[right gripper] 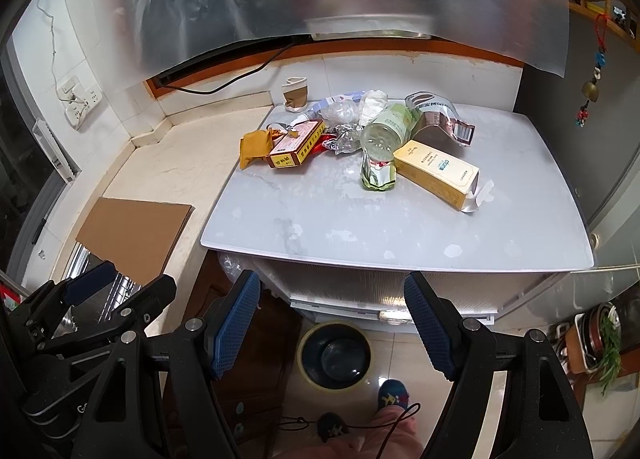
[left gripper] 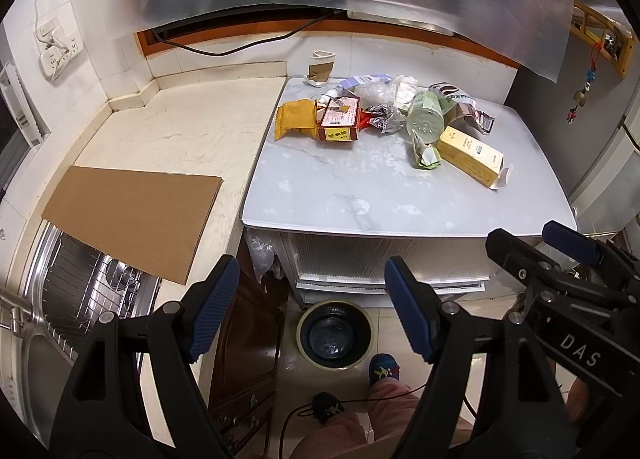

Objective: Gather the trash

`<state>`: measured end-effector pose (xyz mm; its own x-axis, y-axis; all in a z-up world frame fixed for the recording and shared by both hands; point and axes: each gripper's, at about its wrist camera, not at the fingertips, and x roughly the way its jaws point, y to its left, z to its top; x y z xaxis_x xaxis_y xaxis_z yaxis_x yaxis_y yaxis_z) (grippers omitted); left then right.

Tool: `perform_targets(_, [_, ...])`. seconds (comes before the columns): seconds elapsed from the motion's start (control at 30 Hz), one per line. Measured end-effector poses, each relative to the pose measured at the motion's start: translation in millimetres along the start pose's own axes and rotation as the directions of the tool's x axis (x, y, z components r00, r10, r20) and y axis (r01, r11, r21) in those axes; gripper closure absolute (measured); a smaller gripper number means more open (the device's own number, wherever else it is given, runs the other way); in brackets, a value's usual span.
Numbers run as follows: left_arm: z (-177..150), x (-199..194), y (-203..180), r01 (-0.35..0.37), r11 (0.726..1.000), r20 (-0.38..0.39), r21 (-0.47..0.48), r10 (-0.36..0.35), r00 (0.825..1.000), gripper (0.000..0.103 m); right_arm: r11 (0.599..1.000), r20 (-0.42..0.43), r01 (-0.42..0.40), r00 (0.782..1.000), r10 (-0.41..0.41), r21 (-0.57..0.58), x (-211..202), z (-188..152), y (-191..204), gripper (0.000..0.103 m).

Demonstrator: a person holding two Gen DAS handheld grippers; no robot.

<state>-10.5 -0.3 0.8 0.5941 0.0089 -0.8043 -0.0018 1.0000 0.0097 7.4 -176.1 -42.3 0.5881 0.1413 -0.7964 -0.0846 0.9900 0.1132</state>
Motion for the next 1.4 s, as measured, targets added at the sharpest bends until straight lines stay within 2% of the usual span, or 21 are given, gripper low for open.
perform_targets(0.3, [-9, -12, -3, -0.004, 1.0, 0.001, 0.011, 0.004, 1.0, 0.031, 1.0, 0.002, -0.004, 1.0, 0.004, 0.004, -3, -7, -2, 0.026])
perform_targets(0.9, [-16, -11, 7, -0.014, 0.999, -0.006, 0.034, 0.014, 1.0, 0.031, 0.999, -0.006, -0.026, 1.0, 0.026, 0.038, -4, -24, 11, 0.027])
perform_targets(1.2, [-18, -15, 17, -0.008, 0.999, 0.012, 0.035, 0.007, 1.0, 0.031, 0.999, 0.009, -0.026, 1.0, 0.026, 0.041, -8, -25, 21, 0.027])
perform_targets(1.4, [-8, -10, 23, -0.006, 1.0, 0.022, 0.027, 0.006, 1.0, 0.031, 0.999, 0.023, -0.033, 0.999, 0.032, 0.031, -6, -15, 25, 0.027])
